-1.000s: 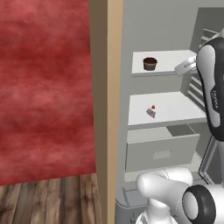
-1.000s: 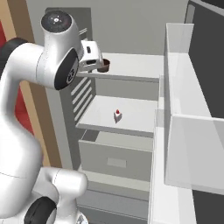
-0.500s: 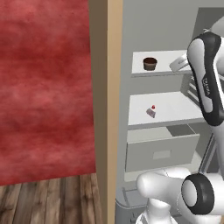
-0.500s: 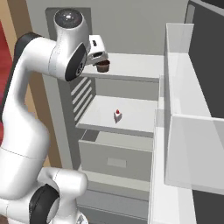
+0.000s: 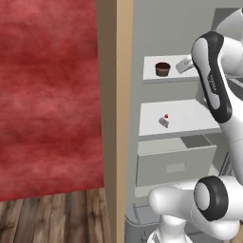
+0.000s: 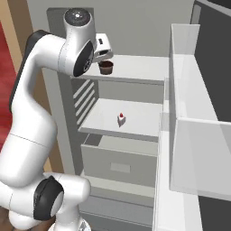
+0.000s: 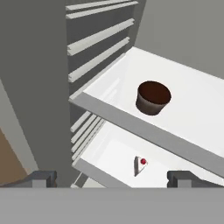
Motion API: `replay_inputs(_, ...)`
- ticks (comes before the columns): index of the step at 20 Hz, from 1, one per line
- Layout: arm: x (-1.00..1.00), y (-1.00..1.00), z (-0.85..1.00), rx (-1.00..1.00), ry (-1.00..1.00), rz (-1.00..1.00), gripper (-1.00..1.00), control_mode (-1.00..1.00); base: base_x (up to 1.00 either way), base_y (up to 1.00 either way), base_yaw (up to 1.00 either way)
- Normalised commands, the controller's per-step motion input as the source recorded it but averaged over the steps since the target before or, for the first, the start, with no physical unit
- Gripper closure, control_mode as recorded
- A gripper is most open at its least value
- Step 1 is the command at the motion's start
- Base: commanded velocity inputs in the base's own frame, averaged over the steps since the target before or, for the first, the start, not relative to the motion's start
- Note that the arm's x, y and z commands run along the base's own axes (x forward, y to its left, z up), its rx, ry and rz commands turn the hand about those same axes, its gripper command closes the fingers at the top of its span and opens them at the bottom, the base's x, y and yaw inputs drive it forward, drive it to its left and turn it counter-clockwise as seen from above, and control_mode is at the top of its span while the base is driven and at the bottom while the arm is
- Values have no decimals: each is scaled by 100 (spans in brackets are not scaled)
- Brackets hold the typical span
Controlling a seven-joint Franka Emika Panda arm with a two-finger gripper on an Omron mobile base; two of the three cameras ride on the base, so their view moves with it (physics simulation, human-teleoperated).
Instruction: Take the cupcake and cake from the fridge and place them on the empty tray on the dining counter.
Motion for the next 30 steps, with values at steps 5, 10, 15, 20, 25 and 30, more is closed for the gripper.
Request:
replay_inputs(5,21,4,-8,4,3,0,-100,-100,0,0,0)
replay_inputs(10,11,11,-6,0,5,-3,-100,-100,0,0,0)
replay_inputs(15,13,1,-4,0,0,-6,-100,-100,0,0,0)
replay_inputs(20,13,0,-18,0,0,-4,-100,-100,0,0,0)
replay_inputs(25,17,0,-10,0,0,-2,-100,-100,0,0,0)
replay_inputs(30,30,0,-14,3,-1,-3,-100,-100,0,0,0)
